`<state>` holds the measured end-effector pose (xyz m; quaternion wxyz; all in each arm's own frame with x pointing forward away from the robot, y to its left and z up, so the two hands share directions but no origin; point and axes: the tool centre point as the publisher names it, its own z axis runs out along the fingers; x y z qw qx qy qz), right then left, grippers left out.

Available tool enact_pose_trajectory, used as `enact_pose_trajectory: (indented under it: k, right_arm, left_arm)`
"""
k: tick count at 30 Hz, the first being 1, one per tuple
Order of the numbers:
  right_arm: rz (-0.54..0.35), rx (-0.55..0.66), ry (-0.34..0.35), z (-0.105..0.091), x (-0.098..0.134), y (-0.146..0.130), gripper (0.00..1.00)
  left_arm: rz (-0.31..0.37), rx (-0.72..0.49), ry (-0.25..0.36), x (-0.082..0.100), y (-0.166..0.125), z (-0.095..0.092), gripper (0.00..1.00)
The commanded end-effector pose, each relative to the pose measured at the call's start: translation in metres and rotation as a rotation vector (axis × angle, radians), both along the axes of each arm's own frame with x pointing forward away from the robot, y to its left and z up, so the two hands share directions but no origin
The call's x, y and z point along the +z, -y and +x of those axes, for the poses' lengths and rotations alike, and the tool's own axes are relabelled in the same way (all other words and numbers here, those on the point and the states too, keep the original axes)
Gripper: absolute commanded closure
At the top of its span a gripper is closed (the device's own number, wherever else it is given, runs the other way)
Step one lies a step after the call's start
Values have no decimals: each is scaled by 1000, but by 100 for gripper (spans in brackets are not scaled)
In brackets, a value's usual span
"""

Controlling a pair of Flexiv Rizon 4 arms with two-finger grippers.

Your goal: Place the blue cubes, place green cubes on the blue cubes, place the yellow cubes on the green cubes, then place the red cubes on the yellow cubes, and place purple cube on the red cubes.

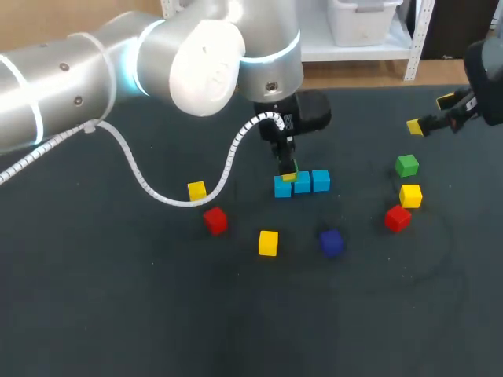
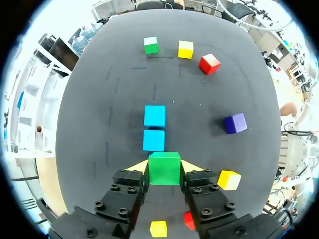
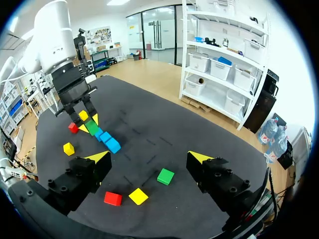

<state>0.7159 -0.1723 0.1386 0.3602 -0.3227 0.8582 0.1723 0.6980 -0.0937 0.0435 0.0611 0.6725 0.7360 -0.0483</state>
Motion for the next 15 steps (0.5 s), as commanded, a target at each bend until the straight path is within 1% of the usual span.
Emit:
enact_pose_trajectory:
  k: [1,4,8,10,13,15]
  right_arm:
    - [-3,-3,0,-1,0,-1,0]
    - [-3,-3,0,-1,0,-1,0]
    - [-3,-3,0,-1,0,-1,0]
    - [-3,-3,0,-1,0,-1,0]
    - [-3,-3,0,-1,0,-1,0]
    - [-3,-3,0,-1,0,-1,0]
  left_arm:
    - [11,0,-8,-6,4,6,100]
    - [18,-1,-8,-9,5,7,99]
    - [23,-2,-7,-11,6,8,92]
    - [24,-1,-7,-12,6,9,91]
    - [26,0,-6,-13,6,10,86]
    - [27,0,-5,-13,6,11,85]
